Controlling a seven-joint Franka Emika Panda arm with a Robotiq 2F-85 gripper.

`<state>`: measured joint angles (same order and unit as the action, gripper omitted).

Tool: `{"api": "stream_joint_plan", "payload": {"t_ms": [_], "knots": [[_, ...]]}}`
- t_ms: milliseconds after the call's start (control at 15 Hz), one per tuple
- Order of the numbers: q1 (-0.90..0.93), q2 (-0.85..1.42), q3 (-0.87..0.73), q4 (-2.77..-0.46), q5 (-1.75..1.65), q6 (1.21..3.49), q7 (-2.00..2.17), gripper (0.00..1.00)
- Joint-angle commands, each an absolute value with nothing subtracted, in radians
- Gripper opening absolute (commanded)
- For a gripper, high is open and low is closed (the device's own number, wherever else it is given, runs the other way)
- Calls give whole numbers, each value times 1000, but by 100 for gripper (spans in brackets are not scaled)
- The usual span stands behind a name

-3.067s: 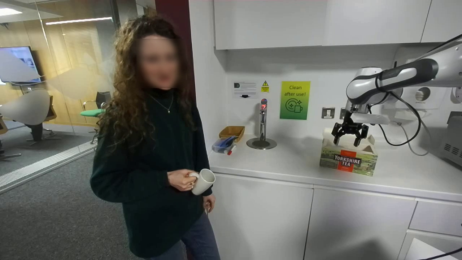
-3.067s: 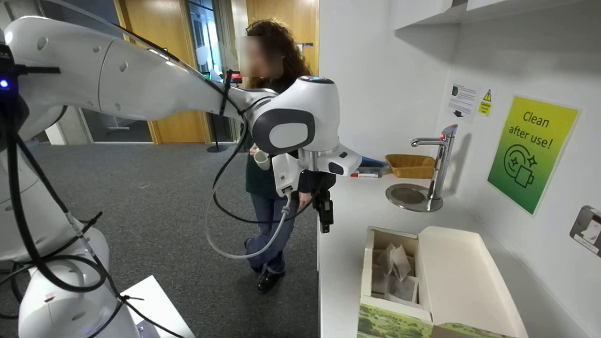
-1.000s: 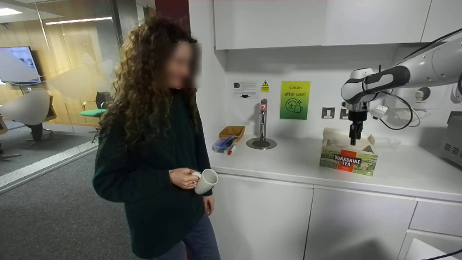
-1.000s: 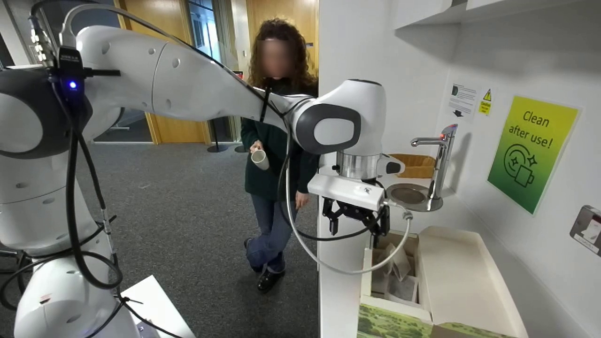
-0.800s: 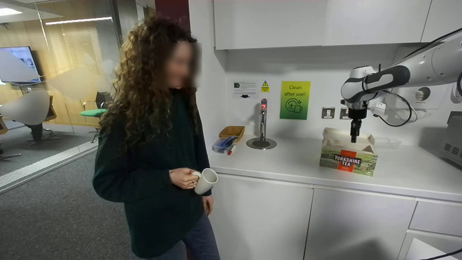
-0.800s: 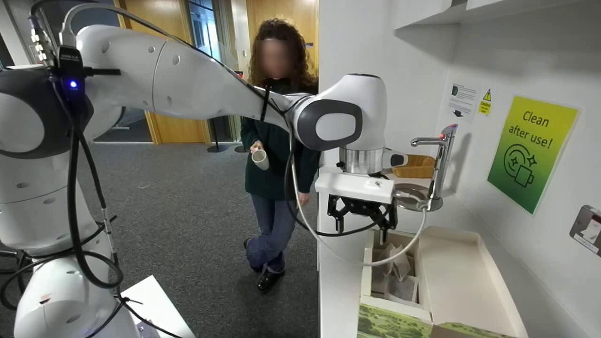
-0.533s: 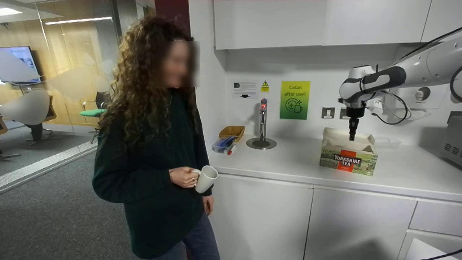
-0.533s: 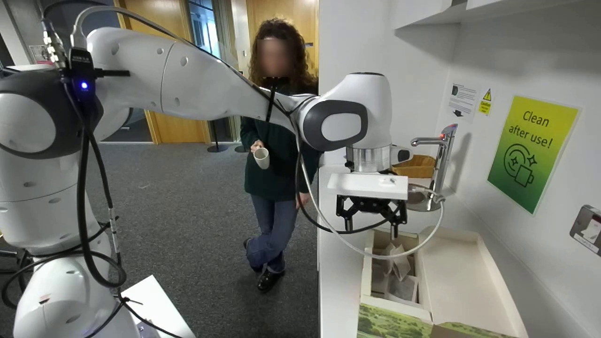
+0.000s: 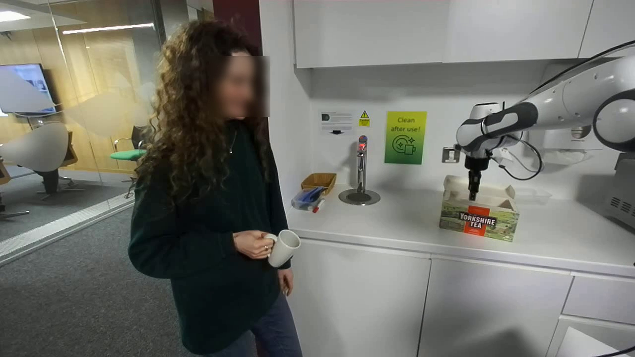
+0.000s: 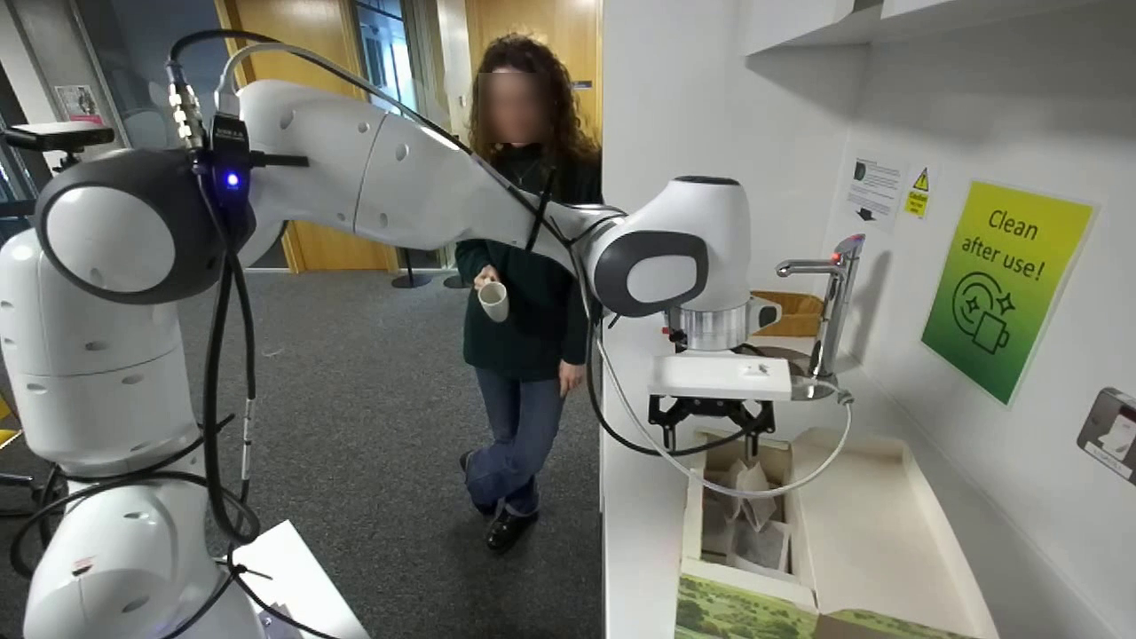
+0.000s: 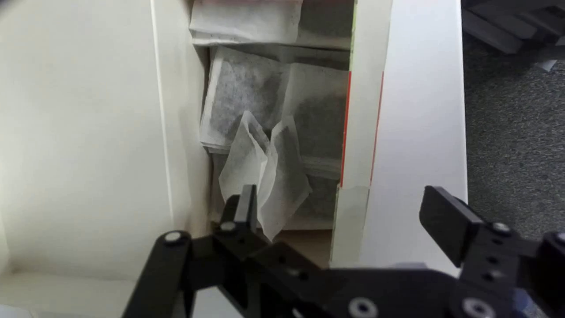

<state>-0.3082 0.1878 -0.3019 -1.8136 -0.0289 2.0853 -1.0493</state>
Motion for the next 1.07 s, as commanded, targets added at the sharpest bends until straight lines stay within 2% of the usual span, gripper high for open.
{"api": "stream_joint_plan", "payload": {"t_ms": [0,1000], "knots": [[-335,213,-281,-1772,-14,2122,-1041,100],[-337,210,-275,-1782,-18,2088,-1047,100]]}}
